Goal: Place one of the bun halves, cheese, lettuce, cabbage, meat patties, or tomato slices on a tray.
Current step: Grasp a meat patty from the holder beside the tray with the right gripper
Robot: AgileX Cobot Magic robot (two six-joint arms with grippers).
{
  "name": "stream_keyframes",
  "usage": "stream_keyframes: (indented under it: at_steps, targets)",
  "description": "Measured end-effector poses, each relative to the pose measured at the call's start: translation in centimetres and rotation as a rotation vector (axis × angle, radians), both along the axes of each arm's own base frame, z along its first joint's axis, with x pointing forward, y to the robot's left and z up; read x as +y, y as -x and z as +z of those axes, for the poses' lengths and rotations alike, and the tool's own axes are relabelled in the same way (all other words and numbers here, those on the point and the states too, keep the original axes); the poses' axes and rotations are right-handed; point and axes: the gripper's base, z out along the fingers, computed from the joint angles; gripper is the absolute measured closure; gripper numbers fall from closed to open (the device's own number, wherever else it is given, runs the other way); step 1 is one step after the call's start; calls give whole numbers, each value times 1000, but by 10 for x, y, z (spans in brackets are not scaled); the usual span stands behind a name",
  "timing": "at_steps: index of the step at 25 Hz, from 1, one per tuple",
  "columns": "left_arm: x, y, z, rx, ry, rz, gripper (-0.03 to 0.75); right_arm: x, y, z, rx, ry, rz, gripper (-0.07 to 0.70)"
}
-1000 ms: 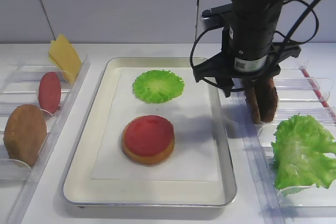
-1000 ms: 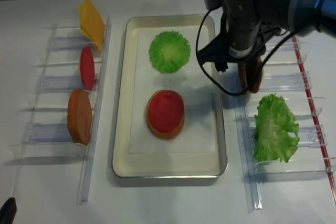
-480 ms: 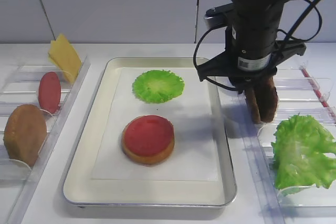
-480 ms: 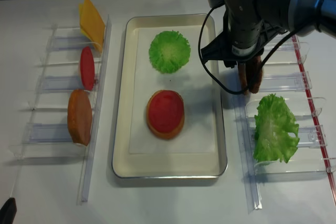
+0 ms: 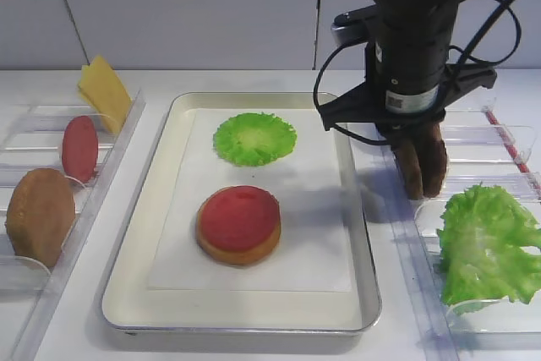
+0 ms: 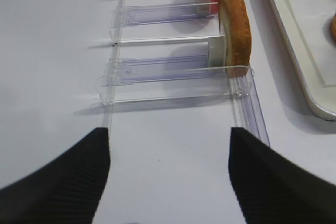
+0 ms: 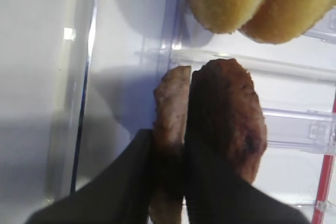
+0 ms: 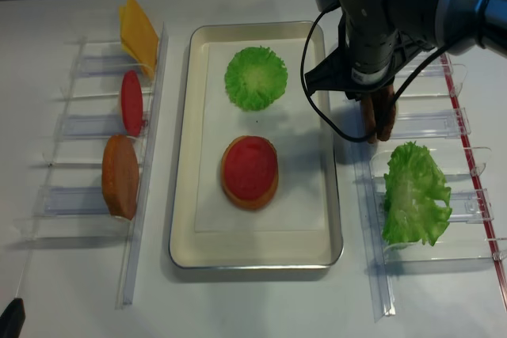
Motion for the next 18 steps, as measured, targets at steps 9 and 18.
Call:
stream_keyframes:
  at_steps: [9, 18]
  targets:
    - [0, 0, 0, 0, 1, -1, 244, 6, 9, 43, -15, -56, -14, 455]
    - [0, 0, 0, 0, 1, -1, 244, 30, 65, 95, -84, -123, 142, 456]
